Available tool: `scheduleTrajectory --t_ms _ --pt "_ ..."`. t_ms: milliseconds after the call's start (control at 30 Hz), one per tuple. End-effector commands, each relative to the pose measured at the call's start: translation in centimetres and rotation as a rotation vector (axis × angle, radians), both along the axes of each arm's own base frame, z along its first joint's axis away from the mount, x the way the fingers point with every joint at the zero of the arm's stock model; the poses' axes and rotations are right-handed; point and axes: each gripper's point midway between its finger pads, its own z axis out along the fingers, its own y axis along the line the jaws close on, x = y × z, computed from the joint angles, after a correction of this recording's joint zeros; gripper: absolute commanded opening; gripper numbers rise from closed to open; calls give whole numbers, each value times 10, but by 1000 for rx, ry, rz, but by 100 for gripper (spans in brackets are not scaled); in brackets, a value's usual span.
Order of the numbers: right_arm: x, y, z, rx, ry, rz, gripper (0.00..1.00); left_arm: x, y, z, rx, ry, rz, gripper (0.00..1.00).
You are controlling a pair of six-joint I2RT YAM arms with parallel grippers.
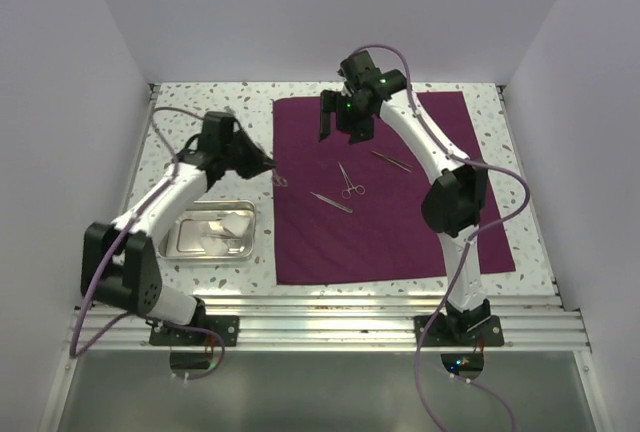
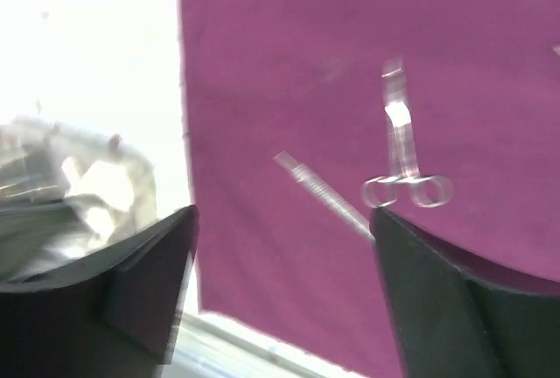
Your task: Prepare the surgical pack
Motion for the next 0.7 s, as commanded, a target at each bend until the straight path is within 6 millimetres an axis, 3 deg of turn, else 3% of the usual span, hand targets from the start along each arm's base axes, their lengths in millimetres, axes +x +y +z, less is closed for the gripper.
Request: scheduleTrajectory --t_ms 0,67,100,133,267,400,500,667 --pt "29 -62 -9 -209 -49 -100 95 -38 94 6 123 127 389 0" --pt "42 -78 -12 -263 -86 -119 99 -51 126 3 136 163 522 0" --pt "49 -95 -18 -322 -95 -156 99 -65 134 -3 128 193 571 0" --pt "52 -101 -23 -342 -99 -158 99 -69 143 -7 128 202 605 0" --pt "67 -126 -48 -438 -105 -188 99 -91 148 -40 101 322 641 0" --pt "72 -148 -68 -530 -104 -168 99 -99 149 -59 77 386 665 0" --pt "77 -151 -81 -527 -108 -103 94 -102 148 -70 76 422 676 0" --pt "84 -138 -95 -454 -148 19 90 -105 149 -93 57 486 671 4"
